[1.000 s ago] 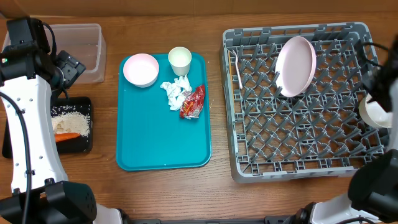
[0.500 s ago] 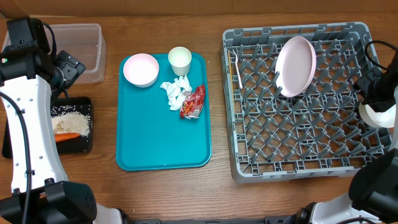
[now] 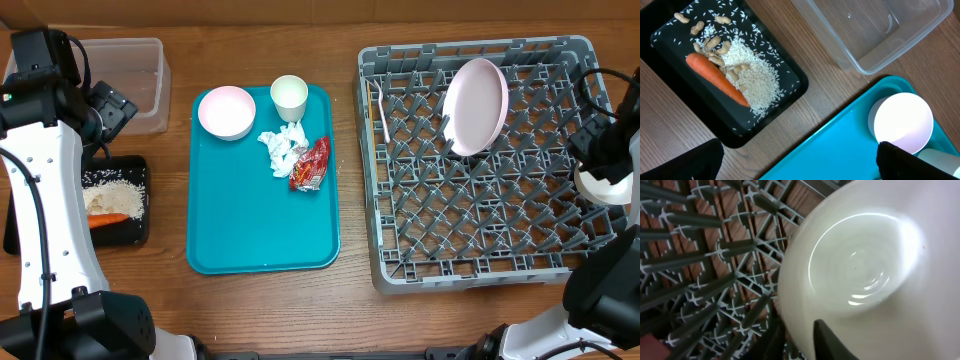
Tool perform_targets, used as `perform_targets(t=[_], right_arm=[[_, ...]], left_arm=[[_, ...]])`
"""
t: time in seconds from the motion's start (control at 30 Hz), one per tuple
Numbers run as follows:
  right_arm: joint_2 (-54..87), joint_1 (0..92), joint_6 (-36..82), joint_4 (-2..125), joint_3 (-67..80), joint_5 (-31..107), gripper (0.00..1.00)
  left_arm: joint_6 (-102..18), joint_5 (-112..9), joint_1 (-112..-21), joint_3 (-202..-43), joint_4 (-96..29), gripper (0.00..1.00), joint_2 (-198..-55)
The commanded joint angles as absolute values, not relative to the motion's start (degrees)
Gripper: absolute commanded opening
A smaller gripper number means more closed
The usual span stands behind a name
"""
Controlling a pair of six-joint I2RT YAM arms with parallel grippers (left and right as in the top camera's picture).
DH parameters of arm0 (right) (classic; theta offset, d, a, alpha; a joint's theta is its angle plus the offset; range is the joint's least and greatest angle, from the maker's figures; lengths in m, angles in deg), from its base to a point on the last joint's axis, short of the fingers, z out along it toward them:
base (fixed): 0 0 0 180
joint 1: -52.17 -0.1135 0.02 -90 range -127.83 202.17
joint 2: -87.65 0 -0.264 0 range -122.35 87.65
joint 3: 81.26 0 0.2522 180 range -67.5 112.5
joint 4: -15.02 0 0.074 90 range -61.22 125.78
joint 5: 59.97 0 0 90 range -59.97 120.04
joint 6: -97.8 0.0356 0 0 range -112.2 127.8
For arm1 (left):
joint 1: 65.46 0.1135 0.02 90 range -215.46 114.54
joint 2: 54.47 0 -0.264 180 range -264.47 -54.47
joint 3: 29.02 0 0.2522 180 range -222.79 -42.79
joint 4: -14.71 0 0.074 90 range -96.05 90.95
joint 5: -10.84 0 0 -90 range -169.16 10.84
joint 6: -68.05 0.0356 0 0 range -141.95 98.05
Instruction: Sort waste into correct bins and load items into the dishwasher rack
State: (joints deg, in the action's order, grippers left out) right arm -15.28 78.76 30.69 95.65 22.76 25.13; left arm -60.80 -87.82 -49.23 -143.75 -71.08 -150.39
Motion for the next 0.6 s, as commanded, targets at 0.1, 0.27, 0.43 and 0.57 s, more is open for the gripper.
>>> perform_targets(t=[0.1,0.27,0.43,0.57], right_arm=[[-15.2,78.7,30.3,96.1,22.6,24.6,0.04],[-15.2,78.7,30.3,96.8,22.9,25.2,0.04],[-15.2,78.8,30.3,98.2,24.2,24.9,0.20],[-15.2,78.9,30.3,99.5,24.2,23.5,0.37]], left_arm=[[-60.5,-88.6,-49.4,-143.6,-71.0,1.00,-150.6],[-60.5,-88.6,-49.4,-143.6,-71.0,1.00,-150.6],[-60.5,-88.6,-49.4,-143.6,-71.0,1.00,-150.6],[-60.5,-88.6,-49.4,-143.6,-71.0,1.00,-150.6]])
